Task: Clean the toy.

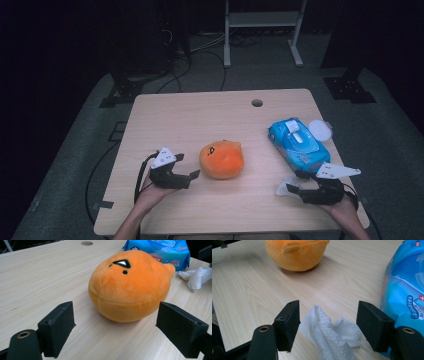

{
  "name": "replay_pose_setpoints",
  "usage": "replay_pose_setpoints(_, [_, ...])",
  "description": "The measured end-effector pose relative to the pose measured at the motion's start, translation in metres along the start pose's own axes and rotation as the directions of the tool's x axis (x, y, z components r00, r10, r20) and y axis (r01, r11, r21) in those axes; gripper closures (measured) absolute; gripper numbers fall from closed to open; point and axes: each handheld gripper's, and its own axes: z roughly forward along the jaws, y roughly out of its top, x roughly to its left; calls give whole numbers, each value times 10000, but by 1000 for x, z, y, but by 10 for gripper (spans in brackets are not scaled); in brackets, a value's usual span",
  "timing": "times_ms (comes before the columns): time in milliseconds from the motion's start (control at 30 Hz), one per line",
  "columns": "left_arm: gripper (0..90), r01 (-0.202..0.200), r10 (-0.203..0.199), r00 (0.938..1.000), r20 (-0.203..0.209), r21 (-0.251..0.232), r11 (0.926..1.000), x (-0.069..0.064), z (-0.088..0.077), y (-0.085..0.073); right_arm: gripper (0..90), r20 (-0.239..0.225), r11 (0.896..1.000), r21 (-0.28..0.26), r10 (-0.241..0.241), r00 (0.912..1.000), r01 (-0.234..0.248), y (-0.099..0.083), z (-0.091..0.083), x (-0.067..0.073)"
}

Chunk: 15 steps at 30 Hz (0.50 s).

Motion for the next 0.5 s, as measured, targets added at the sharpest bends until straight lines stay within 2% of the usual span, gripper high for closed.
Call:
replay_pose_setpoints(233, [136,77,-77,9999,-138,2,10000,0,-6,-8,337,-7,10000,-38,24,10000,-24,0,-1,0])
replay_pose_setpoints(433, [122,211,-210,9998,-54,199,9996,1,-7,-17,336,-9,10000,-19,31,10000,-31,-1,-1,0])
replay_pose_setpoints(500, [117,280,-276,9994,-188,223,9994,3,-7,-22,336,5,10000,3,30,10000,-30,-1,-1,0])
